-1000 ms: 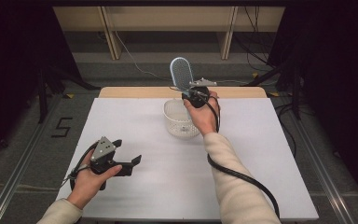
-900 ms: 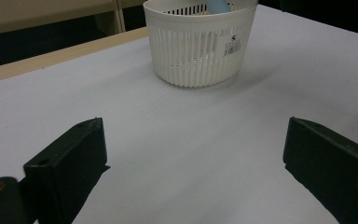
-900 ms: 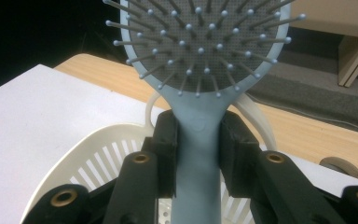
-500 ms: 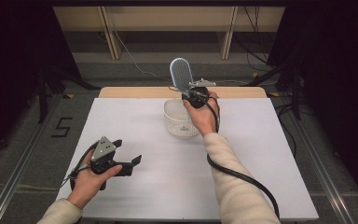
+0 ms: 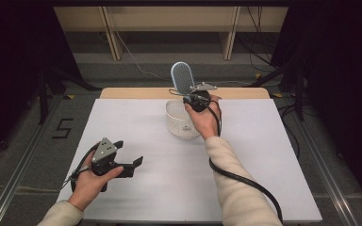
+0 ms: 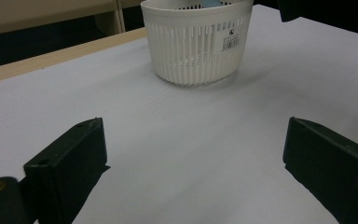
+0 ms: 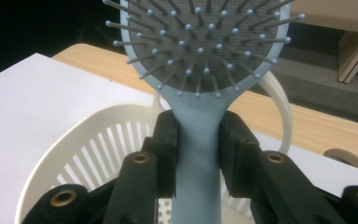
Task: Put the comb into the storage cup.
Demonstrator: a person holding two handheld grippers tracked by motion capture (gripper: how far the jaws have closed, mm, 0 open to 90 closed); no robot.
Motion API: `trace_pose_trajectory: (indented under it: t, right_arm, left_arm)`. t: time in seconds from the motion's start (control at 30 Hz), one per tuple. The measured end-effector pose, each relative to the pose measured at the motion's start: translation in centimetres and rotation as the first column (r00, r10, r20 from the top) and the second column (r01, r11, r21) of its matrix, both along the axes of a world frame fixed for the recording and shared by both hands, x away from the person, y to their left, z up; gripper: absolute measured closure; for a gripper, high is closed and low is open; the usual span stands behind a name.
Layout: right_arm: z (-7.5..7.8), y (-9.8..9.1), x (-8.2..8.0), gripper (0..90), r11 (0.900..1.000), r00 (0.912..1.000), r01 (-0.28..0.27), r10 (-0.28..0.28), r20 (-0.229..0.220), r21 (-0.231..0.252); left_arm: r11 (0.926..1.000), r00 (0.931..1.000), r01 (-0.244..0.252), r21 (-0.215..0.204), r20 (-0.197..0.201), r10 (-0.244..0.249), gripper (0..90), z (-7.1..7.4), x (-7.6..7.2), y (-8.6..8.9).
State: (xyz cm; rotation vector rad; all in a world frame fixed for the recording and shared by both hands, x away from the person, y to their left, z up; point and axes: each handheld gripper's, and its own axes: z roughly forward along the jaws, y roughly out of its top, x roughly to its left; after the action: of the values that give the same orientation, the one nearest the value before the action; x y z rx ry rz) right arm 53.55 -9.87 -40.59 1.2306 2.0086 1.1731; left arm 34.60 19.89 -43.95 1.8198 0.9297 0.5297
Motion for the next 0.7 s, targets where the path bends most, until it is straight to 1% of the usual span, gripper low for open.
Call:
trace_pose_trajectory:
  t: [0.4,0.7]
  right_arm:
    - [-0.8,0.2,-0.8,70.0,0.9997,0.9999,-0.012,0.012,-0.002,-0.021]
    - [-1.1,0.4,-1.4,70.0,0.9995,0.9998,-0.017,0.017,-0.005,-0.025]
  left_arm:
    - [1.0,1.0,0.0,0.001,0.001,0.0,5.6,0.0,0.0,-0.1]
    - [1.0,1.0,0.0,0.002,0.001,0.0,5.7,0.0,0.0,-0.1]
